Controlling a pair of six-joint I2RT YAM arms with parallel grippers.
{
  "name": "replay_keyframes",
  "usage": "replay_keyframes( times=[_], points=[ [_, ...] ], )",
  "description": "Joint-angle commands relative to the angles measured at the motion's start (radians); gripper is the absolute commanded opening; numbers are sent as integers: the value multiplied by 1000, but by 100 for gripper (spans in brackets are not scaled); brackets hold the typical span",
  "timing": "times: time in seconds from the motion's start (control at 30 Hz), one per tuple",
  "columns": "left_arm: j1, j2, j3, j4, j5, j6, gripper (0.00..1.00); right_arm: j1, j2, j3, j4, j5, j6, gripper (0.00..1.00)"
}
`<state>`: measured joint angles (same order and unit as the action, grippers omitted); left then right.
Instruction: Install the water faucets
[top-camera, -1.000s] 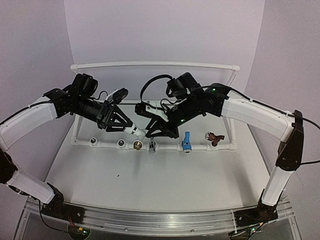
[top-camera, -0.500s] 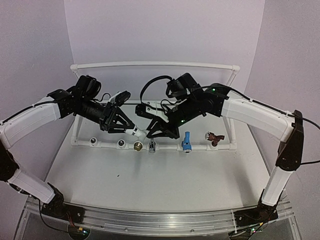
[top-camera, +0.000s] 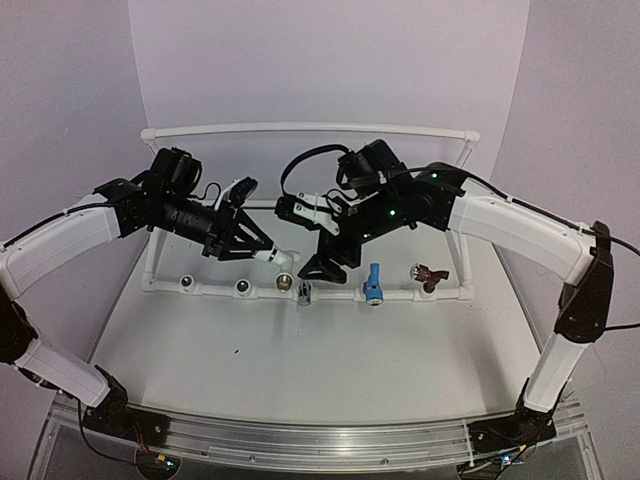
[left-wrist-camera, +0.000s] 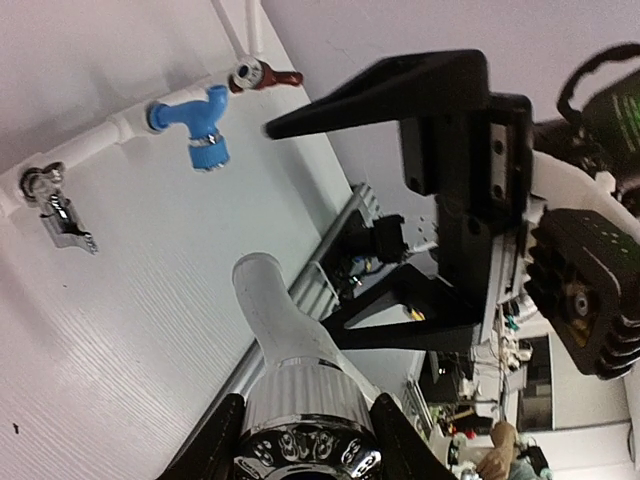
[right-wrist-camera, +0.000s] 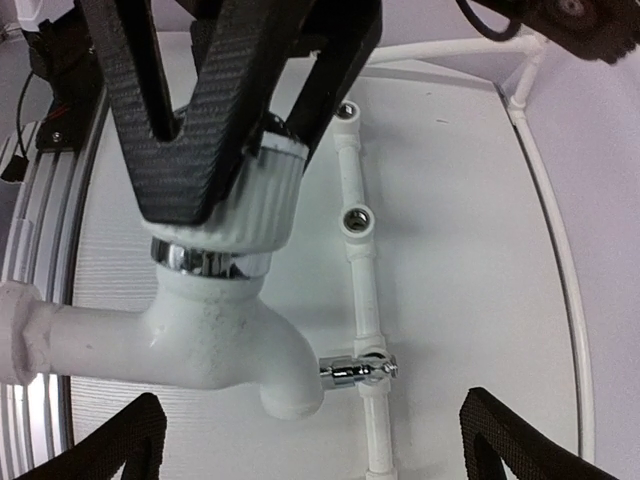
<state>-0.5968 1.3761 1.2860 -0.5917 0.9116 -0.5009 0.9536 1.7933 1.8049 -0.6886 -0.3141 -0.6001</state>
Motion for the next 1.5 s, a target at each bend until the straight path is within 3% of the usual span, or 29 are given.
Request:
replay_keyframes(
  times=[0.0, 0.1, 0.27, 0.53, 0.67, 0.87, 1.47],
  points=[
    [0, -61, 63, 71, -285, -160, 1, -5, -113, -21, 25, 175, 20, 98],
    [0, -83, 79, 94, -431, -263, 2, -3, -149, -74, 42, 229, 7, 98],
    [0, -93, 95, 134, -551, -419, 3, 3, -128, -82, 77, 234, 35, 95],
    [-1, -102, 102, 111, -621, -572, 5, 30, 0, 82, 124, 266, 105, 80],
    [-2, -112, 105, 94, -641, -629, 7, 85, 48, 95, 181, 406, 77, 75],
    [-1, -108, 117, 57, -653, -647, 7, 125, 90, 119, 236, 510, 49, 68],
    [-3, -80, 98, 45, -608, -660, 6, 138, 125, 127, 292, 579, -53, 55]
  ],
)
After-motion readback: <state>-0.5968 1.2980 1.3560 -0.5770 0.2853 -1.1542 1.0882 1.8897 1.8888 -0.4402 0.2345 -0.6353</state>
